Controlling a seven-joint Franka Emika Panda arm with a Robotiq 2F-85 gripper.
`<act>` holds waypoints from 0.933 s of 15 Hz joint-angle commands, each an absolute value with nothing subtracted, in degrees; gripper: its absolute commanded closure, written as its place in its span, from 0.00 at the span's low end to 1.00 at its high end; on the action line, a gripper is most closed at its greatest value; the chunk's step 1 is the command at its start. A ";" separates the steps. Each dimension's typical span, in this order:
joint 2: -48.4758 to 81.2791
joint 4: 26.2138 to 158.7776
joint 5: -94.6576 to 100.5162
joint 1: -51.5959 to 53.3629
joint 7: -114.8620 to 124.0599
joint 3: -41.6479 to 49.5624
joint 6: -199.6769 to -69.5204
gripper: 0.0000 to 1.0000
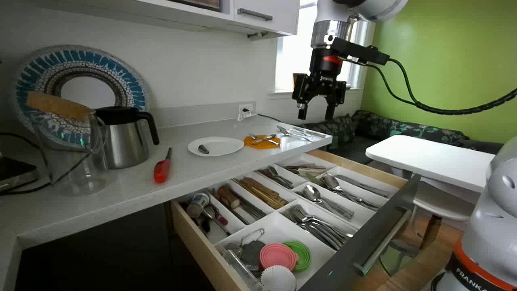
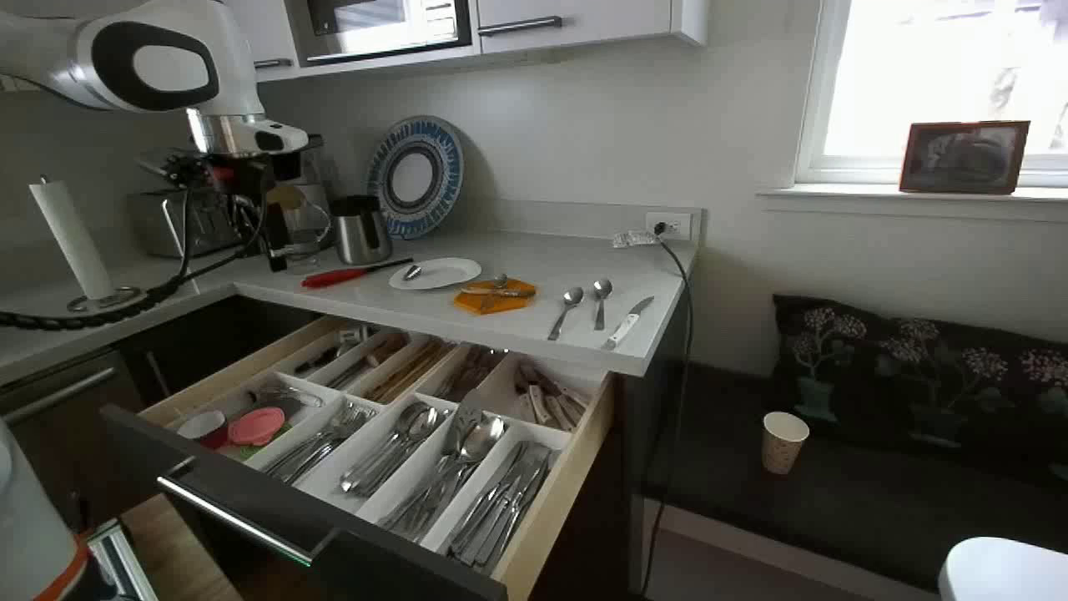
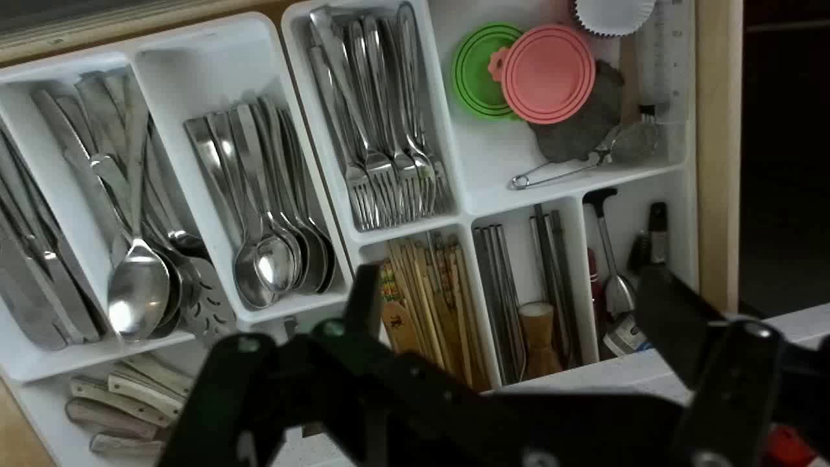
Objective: Pick up the silver spoon from the orange lunch box lid from and put it in the open drawer
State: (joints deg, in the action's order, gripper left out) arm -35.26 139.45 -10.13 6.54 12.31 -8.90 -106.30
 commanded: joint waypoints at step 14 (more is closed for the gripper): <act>-32.17 140.90 -7.47 3.41 7.74 -5.92 -117.12 0.00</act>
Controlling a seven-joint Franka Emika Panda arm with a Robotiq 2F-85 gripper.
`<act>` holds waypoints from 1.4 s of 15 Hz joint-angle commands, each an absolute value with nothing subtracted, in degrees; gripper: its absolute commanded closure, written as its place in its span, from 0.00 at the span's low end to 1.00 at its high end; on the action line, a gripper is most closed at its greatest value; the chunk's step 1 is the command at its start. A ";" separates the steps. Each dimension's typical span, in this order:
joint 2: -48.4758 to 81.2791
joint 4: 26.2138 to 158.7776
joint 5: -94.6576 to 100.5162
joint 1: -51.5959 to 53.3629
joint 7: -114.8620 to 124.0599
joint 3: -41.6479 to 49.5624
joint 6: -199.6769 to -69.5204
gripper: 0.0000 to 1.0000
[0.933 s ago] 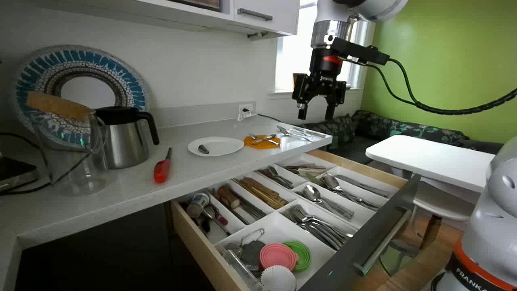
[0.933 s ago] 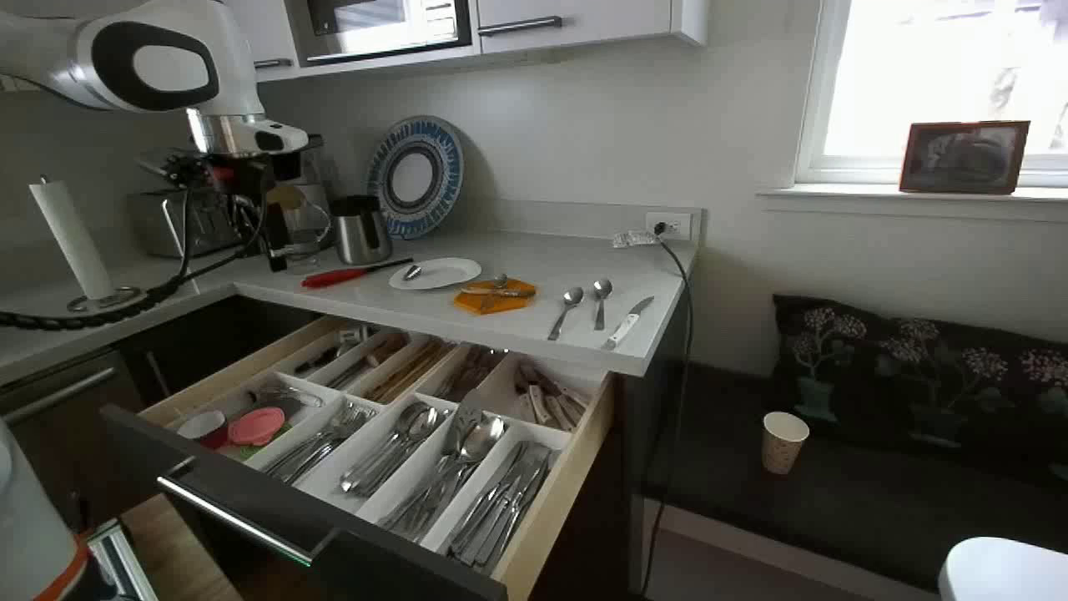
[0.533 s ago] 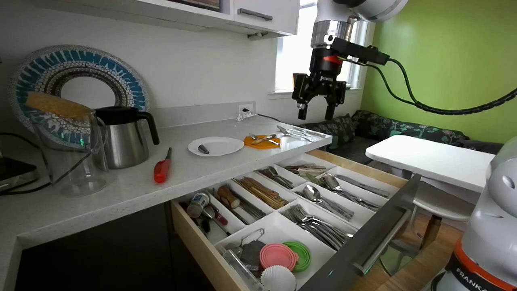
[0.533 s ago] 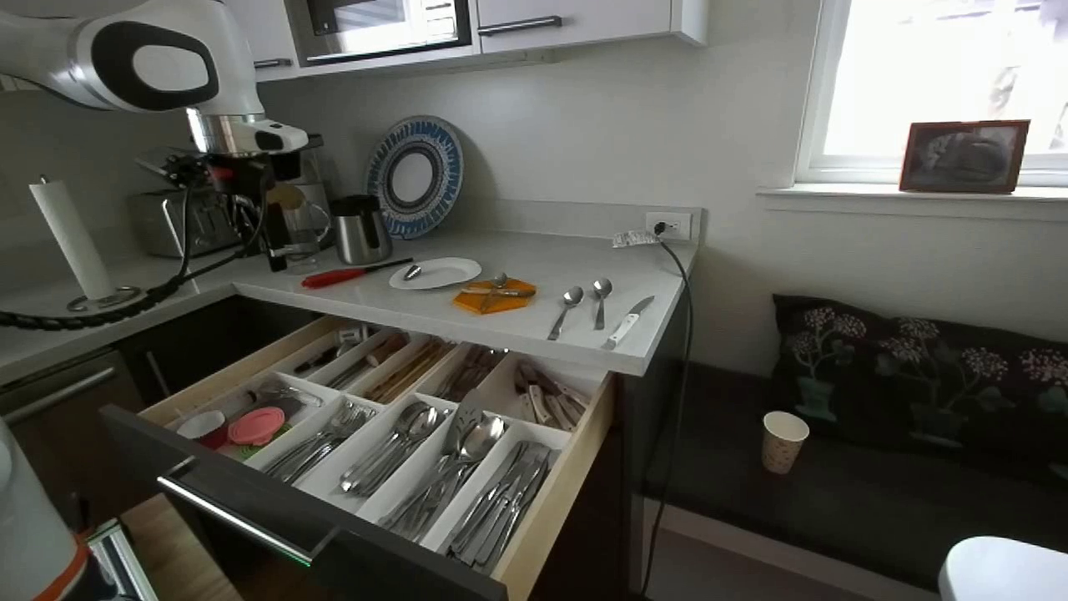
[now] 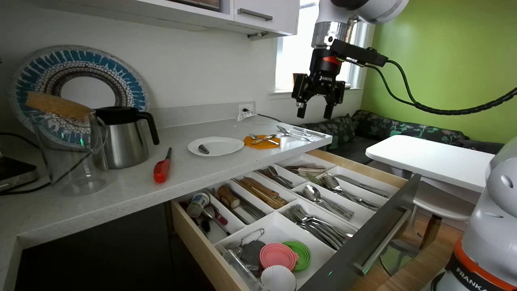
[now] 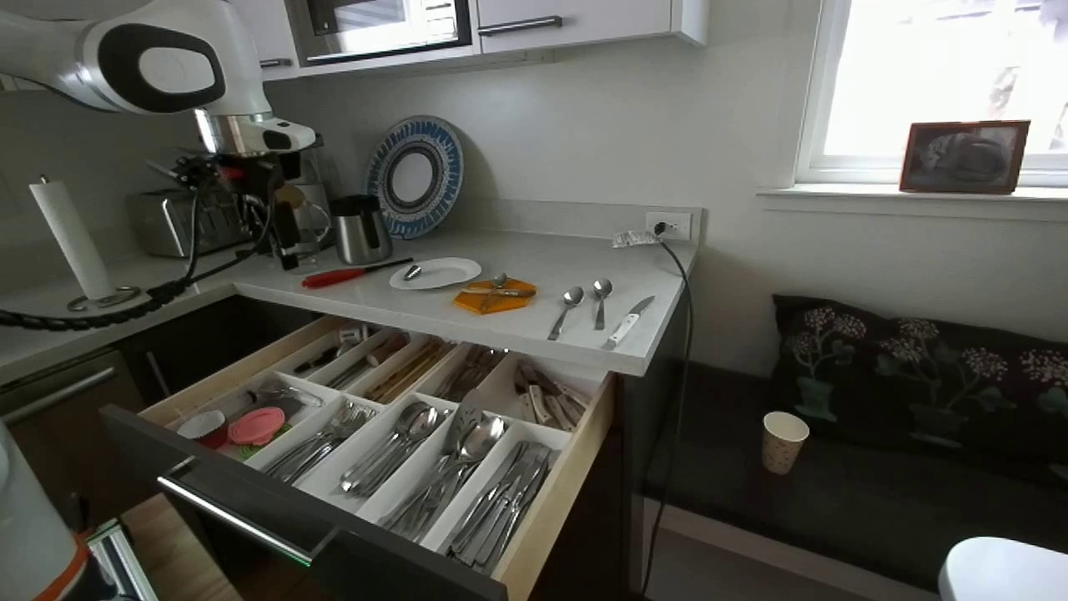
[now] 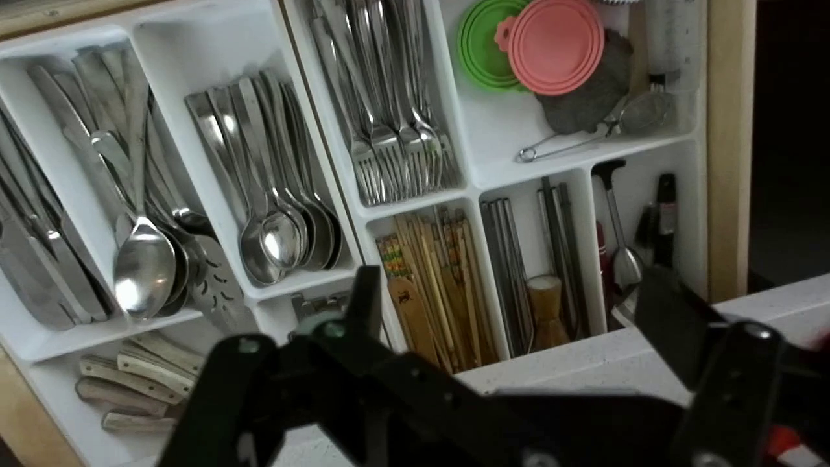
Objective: Pick up the silver spoon from the orange lunch box lid from and put it in the open drawer
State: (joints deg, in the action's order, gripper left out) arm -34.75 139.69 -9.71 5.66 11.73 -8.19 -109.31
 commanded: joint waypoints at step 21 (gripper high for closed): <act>-14.71 140.48 -8.35 2.85 -14.60 4.35 -151.22 0.00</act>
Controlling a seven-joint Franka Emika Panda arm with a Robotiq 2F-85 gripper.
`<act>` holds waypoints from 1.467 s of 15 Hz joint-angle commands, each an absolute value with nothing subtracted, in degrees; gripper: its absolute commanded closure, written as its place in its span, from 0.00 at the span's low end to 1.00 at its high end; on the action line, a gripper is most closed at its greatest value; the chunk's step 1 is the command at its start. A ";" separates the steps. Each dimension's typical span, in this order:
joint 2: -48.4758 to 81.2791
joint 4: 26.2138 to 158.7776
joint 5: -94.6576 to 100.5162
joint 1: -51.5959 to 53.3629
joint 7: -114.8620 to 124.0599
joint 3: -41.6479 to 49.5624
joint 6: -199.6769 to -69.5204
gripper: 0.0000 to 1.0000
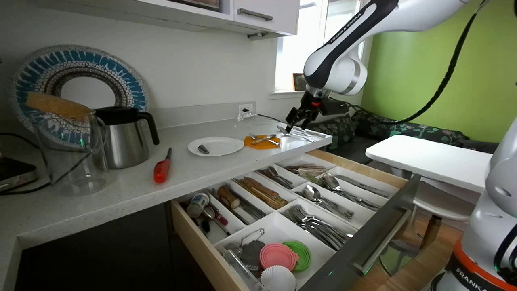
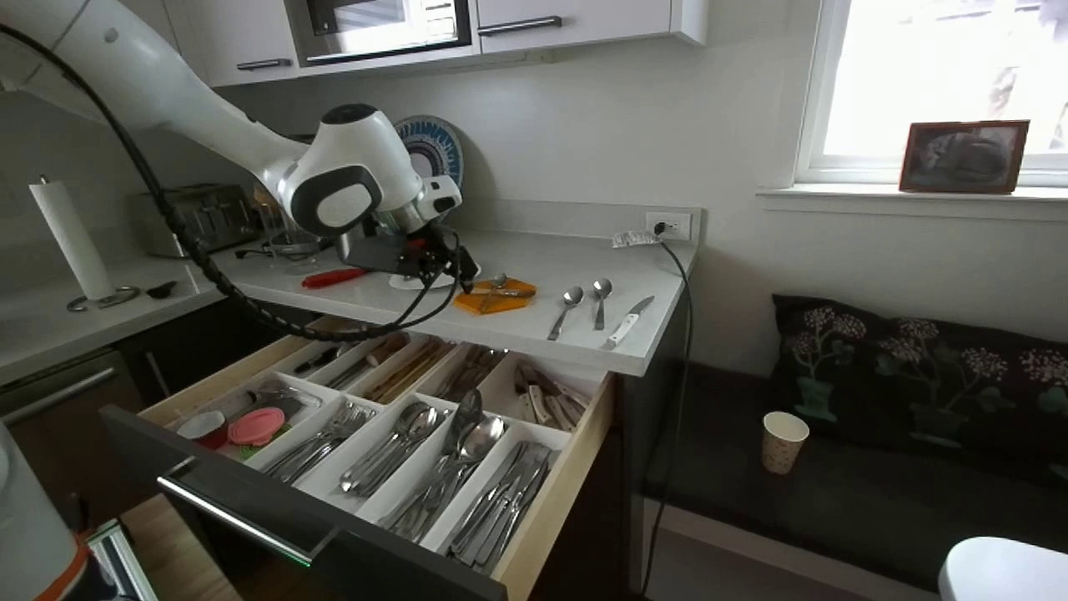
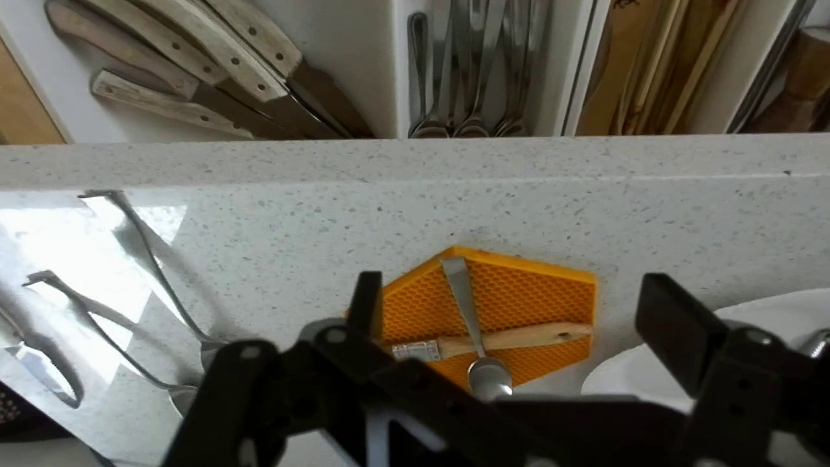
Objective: Pick up the silver spoon from the orange lunch box lid from and put it in the open drawer
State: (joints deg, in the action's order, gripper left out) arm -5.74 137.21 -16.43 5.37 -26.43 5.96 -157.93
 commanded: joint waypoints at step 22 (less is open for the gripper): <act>16.49 119.28 -36.01 2.23 -56.87 0.83 -163.60 0.51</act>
